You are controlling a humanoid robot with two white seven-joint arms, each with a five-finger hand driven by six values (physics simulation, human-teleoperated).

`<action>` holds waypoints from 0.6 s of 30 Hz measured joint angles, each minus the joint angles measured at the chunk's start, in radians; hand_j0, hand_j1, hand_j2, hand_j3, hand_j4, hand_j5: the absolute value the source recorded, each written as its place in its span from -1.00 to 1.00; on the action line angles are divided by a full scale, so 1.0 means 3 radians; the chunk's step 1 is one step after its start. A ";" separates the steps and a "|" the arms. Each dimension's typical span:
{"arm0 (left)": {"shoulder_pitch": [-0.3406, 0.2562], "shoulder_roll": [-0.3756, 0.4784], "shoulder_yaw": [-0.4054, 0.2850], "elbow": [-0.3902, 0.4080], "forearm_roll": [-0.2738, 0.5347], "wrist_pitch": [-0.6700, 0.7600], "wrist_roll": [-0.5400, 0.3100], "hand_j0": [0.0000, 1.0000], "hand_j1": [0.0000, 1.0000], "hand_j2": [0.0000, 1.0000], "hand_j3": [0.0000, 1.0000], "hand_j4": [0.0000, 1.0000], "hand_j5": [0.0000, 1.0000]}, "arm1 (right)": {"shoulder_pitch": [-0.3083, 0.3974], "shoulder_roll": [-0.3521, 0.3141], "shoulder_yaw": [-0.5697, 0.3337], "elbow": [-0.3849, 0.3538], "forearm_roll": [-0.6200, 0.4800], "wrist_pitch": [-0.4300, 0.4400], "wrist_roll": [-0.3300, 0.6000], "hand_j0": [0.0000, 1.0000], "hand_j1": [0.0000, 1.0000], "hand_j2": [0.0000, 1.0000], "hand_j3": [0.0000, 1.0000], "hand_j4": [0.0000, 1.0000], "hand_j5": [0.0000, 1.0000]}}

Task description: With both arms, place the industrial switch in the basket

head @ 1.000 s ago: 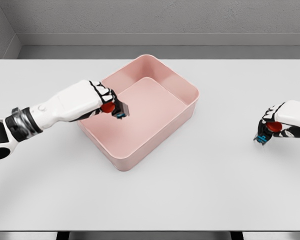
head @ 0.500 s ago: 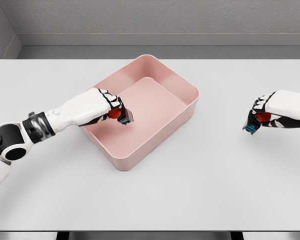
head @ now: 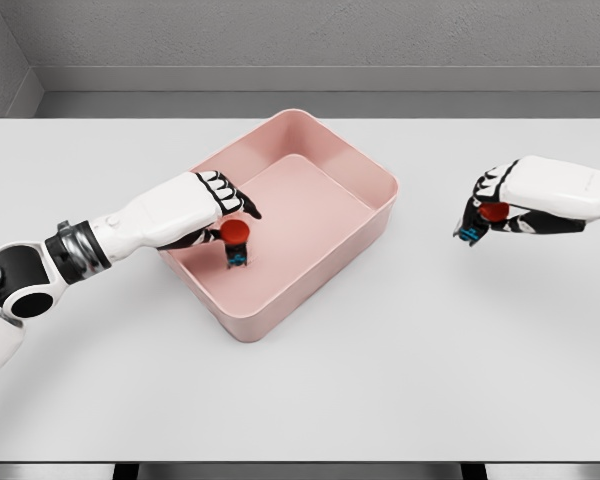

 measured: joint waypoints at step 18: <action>0.0010 0.0038 0.0006 -0.0024 0.0021 0.0000 0.0016 1.00 1.00 1.00 1.00 1.00 1.00 | -0.0225 0.0319 0.0044 0.0002 -0.0004 -0.0001 0.0122 -0.05 -0.05 -0.05 -0.05 -0.05 -0.05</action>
